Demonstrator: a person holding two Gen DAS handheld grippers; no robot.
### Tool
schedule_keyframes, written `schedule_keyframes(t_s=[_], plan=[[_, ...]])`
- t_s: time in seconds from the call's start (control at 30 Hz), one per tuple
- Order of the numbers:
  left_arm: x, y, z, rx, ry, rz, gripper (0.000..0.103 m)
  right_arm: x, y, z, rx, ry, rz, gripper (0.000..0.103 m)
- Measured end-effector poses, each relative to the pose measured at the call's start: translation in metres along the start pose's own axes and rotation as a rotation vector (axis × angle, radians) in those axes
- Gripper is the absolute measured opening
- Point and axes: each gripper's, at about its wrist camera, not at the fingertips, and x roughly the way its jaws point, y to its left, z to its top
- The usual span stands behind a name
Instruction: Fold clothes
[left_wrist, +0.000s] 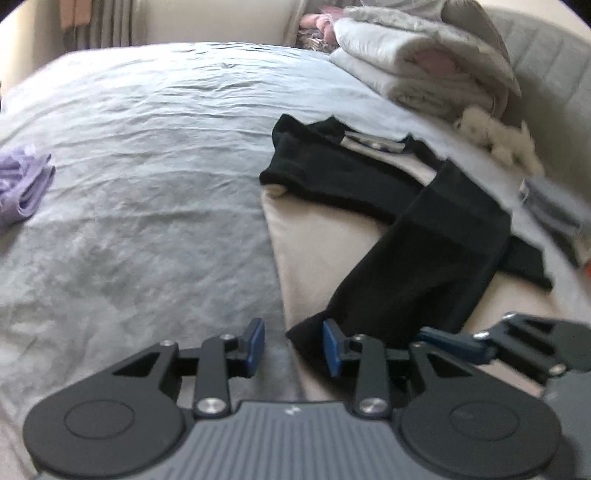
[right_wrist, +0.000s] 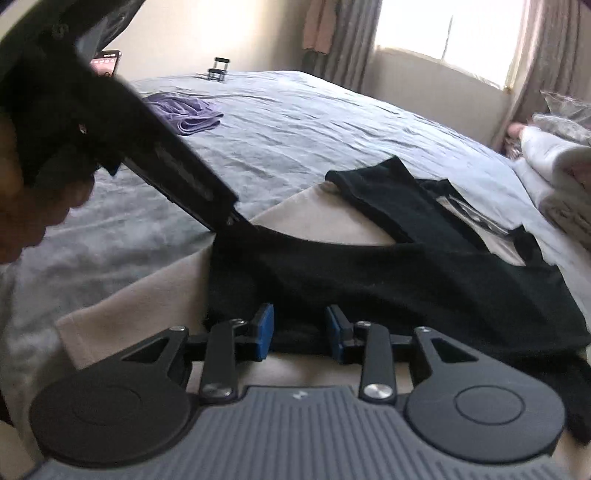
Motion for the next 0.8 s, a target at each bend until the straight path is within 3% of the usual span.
schedule_keyframes(t_s=[0.17, 0.23, 0.43, 0.57, 0.7, 0.8], plan=[[-0.009, 0.001, -0.002, 0.009, 0.003, 0.016, 0.040, -0.023, -0.010, -0.007, 0.070, 0.021, 0.036, 0.035], [-0.013, 0.001, -0.003, 0.011, 0.004, 0.022, 0.040, -0.036, -0.021, -0.010, 0.097, 0.031, 0.022, 0.040], [-0.036, 0.006, -0.009, -0.016, -0.011, -0.008, 0.040, -0.077, -0.098, -0.047, 0.309, 0.063, -0.244, 0.042], [-0.053, 0.009, -0.023, -0.084, 0.005, -0.068, 0.040, -0.102, -0.141, -0.074, 0.495, 0.113, -0.371, 0.042], [-0.067, 0.000, -0.043, -0.093, -0.006, -0.098, 0.040, -0.135, -0.170, -0.103, 0.709, 0.039, -0.344, 0.042], [-0.066, -0.017, -0.046, -0.012, -0.034, -0.058, 0.040, -0.138, -0.178, -0.096, 0.703, -0.040, -0.312, 0.042]])
